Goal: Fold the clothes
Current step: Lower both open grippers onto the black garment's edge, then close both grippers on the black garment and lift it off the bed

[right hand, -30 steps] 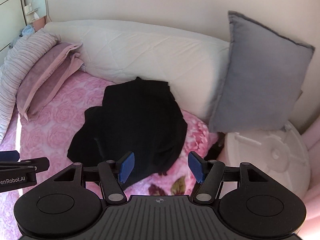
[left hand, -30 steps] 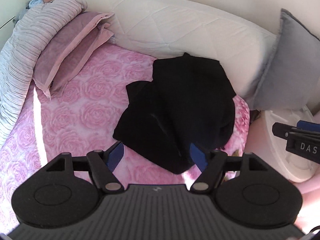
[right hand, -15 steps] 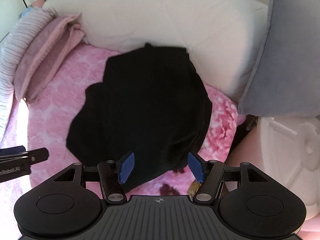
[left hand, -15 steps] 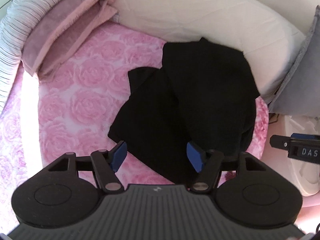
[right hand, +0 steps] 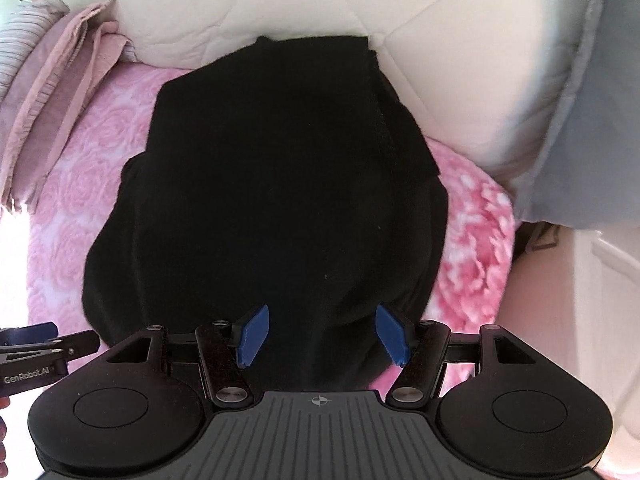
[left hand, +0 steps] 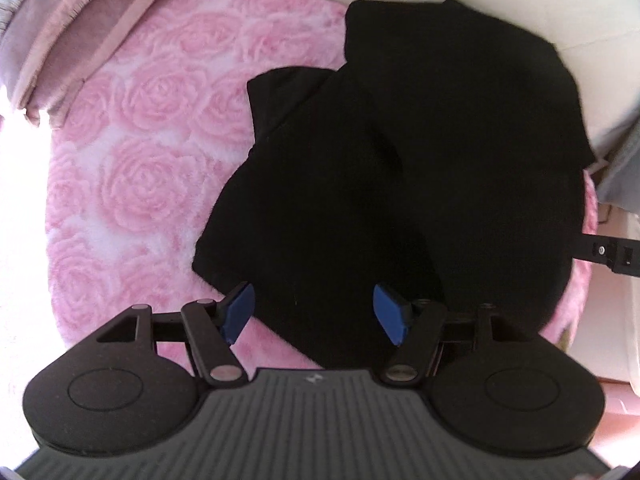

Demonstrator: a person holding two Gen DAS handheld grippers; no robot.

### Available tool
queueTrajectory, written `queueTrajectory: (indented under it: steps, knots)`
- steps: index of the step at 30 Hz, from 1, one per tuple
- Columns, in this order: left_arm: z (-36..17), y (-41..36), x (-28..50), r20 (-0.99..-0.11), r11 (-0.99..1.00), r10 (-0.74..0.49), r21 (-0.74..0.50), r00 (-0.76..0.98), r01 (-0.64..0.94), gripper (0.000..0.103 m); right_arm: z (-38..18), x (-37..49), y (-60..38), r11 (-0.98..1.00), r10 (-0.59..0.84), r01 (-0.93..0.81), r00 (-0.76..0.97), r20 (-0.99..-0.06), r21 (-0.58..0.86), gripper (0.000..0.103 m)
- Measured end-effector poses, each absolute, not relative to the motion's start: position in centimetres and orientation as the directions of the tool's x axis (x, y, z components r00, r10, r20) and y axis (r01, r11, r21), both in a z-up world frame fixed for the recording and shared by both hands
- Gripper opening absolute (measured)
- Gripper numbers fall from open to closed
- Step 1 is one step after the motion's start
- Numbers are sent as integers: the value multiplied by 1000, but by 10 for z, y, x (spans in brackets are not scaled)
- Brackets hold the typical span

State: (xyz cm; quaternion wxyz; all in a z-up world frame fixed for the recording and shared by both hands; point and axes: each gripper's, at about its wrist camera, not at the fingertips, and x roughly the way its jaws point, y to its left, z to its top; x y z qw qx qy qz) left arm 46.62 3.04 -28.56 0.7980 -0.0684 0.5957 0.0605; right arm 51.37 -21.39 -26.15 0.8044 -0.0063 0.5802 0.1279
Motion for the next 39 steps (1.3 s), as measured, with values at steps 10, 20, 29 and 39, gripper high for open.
queueTrajectory:
  steps: [10,20,29,39]
  knots:
    - [-329,41,505,-969,974,2,-53,247,-219,64,-303,539,-212,975,179,-185,297,-938,127,63]
    - [-349,37,514,-970,971,28,-31,242,-237,69,-320,545,-212,970,214,-177,305,-928,166,63]
    - [-348,40,512,-968,966,30,-36,248,-256,53,-315,540,-207,957,244,-229,304,-921,178,27]
    - [-331,46,503,-960,974,40,-25,277,-227,3,-297,530,-208,961,233,-224,345,-909,162,9]
